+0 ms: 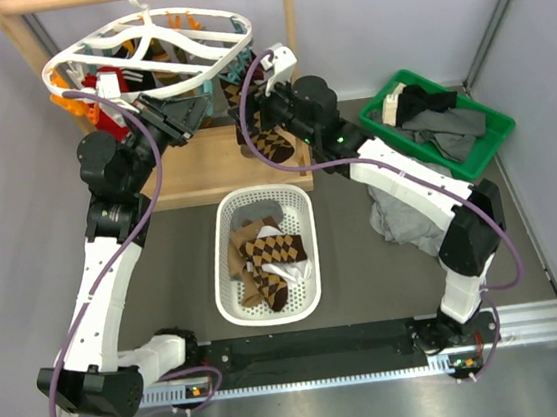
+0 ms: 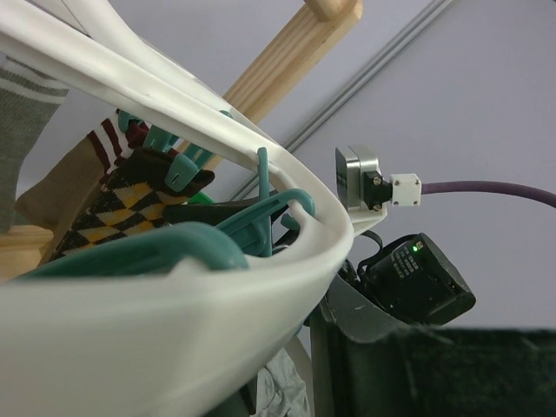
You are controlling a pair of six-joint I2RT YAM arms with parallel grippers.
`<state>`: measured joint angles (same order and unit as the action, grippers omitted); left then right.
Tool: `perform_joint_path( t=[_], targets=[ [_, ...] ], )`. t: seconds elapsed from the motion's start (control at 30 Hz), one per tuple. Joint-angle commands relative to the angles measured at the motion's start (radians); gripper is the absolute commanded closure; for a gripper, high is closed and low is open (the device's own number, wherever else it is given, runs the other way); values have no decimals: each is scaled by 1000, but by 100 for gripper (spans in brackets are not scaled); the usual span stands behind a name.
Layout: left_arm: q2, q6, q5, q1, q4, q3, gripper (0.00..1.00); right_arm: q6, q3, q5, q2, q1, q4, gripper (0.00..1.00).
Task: Remove the socks clipped to the hanger
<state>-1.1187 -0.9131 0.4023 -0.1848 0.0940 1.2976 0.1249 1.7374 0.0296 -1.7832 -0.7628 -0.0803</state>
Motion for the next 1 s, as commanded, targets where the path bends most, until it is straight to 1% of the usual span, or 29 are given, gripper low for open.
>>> perform_joint_path(
  t=[0.0, 0.03, 0.13, 0.17, 0.23, 0.37, 0.47, 0.6, 0.63, 0.7, 0.8, 0.97],
  targets=[
    [-9, -15, -17, 10, -48, 11, 78, -18, 51, 26, 70, 10, -24, 24],
    [-7, -15, -19, 10, -48, 9, 78, -19, 51, 26, 71, 8, -24, 25],
    [-4, -17, -20, 10, -48, 9, 78, -21, 50, 29, 80, 10, -27, 29],
    [-4, -17, -20, 10, -46, 9, 78, -25, 51, 27, 82, 8, -27, 37],
    [-4, -15, -20, 10, -46, 11, 78, -27, 53, 20, 85, 8, -30, 41],
    [-3, -20, -19, 10, -48, 14, 78, -24, 73, 3, 70, 10, -13, 36],
    [-4, -21, -16, 10, -46, 15, 78, -10, 77, -7, 59, 10, -7, 36],
    [0, -21, -17, 10, -46, 14, 78, 18, 82, -25, 44, 10, -12, 36],
    [0, -21, -17, 10, -46, 12, 78, 30, 82, -63, 41, 10, -15, 36],
    [-3, -20, -17, 10, -46, 14, 78, 42, 82, -83, 31, 10, -25, 36],
    [-4, -20, -14, 10, -46, 12, 78, 62, 93, -92, 13, 10, -27, 36],
    [-6, -20, -13, 10, -46, 14, 77, 81, 117, -106, -15, 10, -24, 40]
  ],
)
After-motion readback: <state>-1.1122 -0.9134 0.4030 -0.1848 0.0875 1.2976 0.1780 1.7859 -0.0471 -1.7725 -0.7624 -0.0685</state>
